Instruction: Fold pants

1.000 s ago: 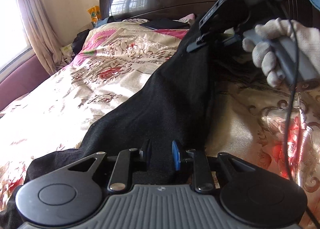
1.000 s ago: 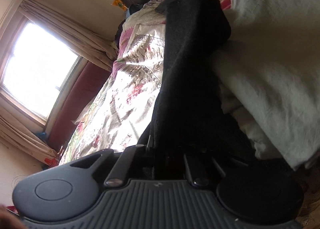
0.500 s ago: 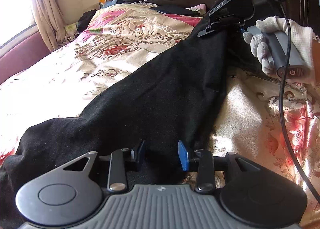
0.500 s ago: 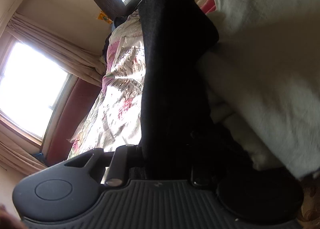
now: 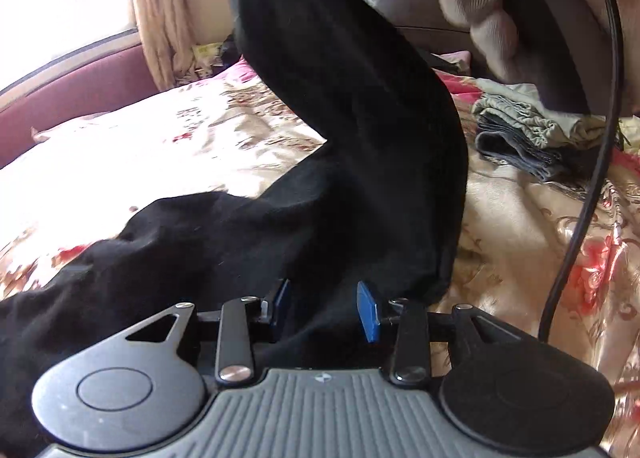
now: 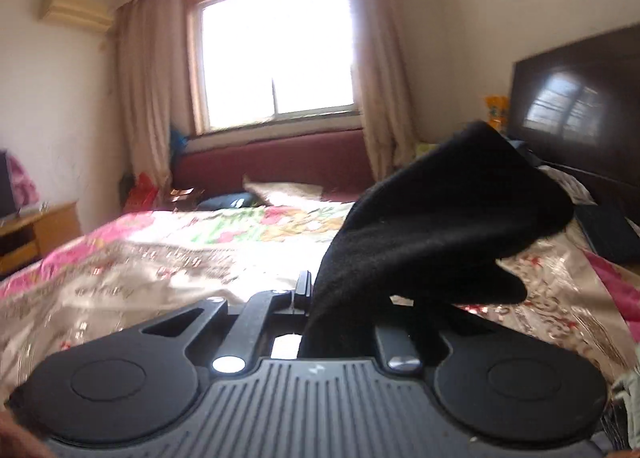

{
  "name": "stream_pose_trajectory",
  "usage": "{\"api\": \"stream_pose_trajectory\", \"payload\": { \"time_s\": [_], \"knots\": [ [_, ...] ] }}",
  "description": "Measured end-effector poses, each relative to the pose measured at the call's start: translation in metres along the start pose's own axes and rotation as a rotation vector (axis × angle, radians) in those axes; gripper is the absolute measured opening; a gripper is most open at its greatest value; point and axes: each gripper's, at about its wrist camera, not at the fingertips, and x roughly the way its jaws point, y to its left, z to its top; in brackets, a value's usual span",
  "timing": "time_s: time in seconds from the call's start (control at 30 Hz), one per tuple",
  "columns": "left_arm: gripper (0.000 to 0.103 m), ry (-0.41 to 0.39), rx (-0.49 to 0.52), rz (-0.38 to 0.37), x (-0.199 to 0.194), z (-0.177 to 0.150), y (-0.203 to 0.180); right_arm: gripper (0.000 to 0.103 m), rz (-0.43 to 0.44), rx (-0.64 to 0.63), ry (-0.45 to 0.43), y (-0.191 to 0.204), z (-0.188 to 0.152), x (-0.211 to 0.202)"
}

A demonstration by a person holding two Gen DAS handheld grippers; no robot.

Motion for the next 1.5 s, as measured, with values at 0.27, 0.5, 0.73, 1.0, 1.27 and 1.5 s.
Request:
{"api": "stream_pose_trajectory", "payload": {
  "time_s": [0.27, 0.5, 0.73, 1.0, 1.27, 1.5],
  "knots": [
    [0.052, 0.066, -0.16, 0.133, -0.065, -0.064, 0.05, 0.01, 0.227, -0.584, 0.216, 0.166, -0.101, 0.032],
    [0.052, 0.017, -0.253, 0.124, -0.075, -0.069, 0.066, 0.01, 0.203, -0.494, 0.269, 0.163, -0.083, 0.042],
    [0.052, -0.122, -0.266, 0.197, -0.097, -0.051, 0.094, 0.01, 0.218, -0.108, 0.284, 0.139, -0.001, 0.071],
    [0.052, -0.065, -0.363, 0.278, -0.131, -0.096, 0.124, 0.028, 0.266, -0.184, 0.313, 0.227, -0.021, 0.095],
    [0.052, 0.018, -0.382, 0.299, -0.144, -0.126, 0.126, 0.013, 0.335, -0.443, 0.301, 0.284, -0.071, 0.092],
    [0.052, -0.031, -0.387, 0.314, -0.145, -0.122, 0.128, 0.008, 0.345, -0.446, 0.249, 0.291, -0.061, 0.087]
  ]
}}
